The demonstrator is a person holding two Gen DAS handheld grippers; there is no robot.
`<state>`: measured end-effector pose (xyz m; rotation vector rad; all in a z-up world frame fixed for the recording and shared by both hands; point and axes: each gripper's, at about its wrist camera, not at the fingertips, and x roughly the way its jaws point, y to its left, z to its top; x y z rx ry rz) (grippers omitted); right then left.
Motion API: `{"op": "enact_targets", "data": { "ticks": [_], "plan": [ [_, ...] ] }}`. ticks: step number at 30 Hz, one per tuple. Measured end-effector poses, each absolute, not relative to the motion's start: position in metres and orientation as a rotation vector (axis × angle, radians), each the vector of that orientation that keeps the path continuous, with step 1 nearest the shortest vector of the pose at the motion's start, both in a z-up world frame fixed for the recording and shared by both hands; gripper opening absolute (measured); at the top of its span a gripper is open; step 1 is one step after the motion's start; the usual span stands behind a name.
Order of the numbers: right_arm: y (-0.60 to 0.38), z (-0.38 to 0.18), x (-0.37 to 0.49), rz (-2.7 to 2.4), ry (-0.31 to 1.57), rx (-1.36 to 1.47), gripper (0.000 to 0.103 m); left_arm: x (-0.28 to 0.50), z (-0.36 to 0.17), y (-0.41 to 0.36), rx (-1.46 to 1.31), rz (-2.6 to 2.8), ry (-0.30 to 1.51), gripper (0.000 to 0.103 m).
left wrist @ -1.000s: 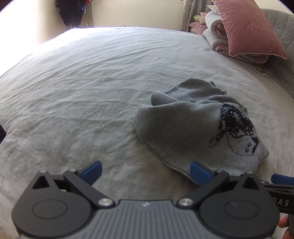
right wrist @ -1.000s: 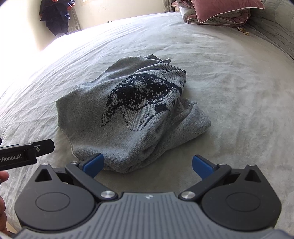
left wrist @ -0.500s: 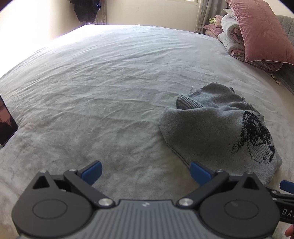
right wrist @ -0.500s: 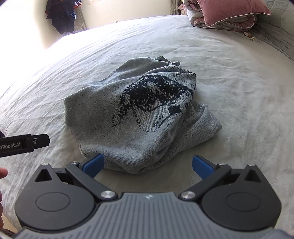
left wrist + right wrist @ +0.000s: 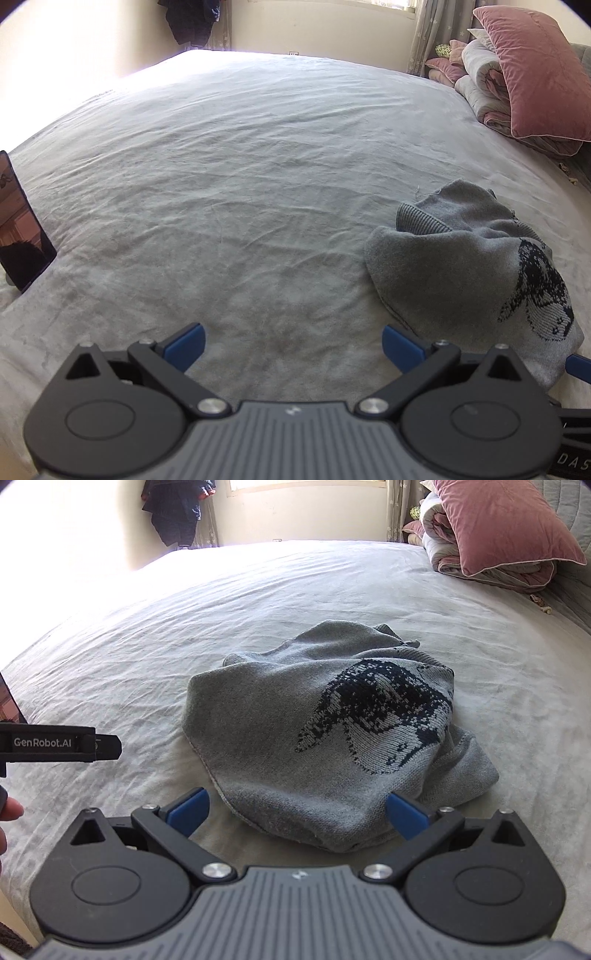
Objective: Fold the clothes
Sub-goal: 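Move both grippers toward the crumpled grey sweater on the bed, then grasp a sweater edge with the right gripper while the left gripper grasps another edge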
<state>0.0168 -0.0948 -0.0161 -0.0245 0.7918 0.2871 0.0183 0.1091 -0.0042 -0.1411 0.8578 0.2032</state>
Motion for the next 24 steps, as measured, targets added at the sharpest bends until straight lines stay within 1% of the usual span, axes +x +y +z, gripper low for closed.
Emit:
{"op": "enact_targets", "data": {
  "ticks": [1, 3, 6, 11, 13, 14, 16, 17, 18, 19, 20, 21, 24],
  "plan": [
    [-0.092, -0.017, 0.017, 0.295, 0.787, -0.035, 0.102, 0.017, -0.004, 0.111, -0.14, 0.206, 0.851, 0.102],
    [-0.085, -0.018, 0.016, 0.31, 0.78, -0.055, 0.095, 0.017, -0.003, 0.113, -0.138, 0.209, 0.841, 0.102],
    [-0.076, -0.021, 0.016, 0.327, 0.777, -0.084, 0.089, 0.018, -0.003, 0.117, -0.147, 0.205, 0.84, 0.102],
    [-0.062, -0.028, 0.017, 0.347, 0.776, -0.139, 0.084, 0.02, -0.005, 0.119, -0.171, 0.187, 0.839, 0.102],
    [-0.058, -0.031, 0.018, 0.351, 0.778, -0.16, 0.079, 0.02, -0.003, 0.118, -0.172, 0.178, 0.831, 0.102],
    [-0.057, -0.034, 0.019, 0.346, 0.783, -0.167, 0.073, 0.02, -0.003, 0.117, -0.173, 0.172, 0.827, 0.102],
    [-0.057, -0.039, 0.022, 0.332, 0.795, -0.181, 0.067, 0.02, -0.002, 0.115, -0.172, 0.162, 0.826, 0.102],
    [-0.058, -0.041, 0.023, 0.326, 0.797, -0.189, 0.061, 0.02, -0.003, 0.113, -0.17, 0.156, 0.827, 0.102],
    [-0.059, -0.042, 0.024, 0.322, 0.798, -0.197, 0.051, 0.021, -0.003, 0.112, -0.167, 0.151, 0.829, 0.102],
    [-0.06, -0.043, 0.025, 0.322, 0.799, -0.2, 0.044, 0.021, -0.003, 0.11, -0.163, 0.147, 0.831, 0.102],
    [-0.062, -0.043, 0.026, 0.327, 0.801, -0.196, 0.026, 0.021, -0.003, 0.109, -0.161, 0.144, 0.832, 0.102],
    [-0.064, -0.042, 0.026, 0.336, 0.805, -0.187, 0.004, 0.021, -0.004, 0.107, -0.158, 0.14, 0.833, 0.102],
    [-0.072, -0.041, 0.024, 0.34, 0.798, -0.173, 0.001, 0.021, -0.004, 0.105, -0.15, 0.132, 0.831, 0.102]
  ]
}}
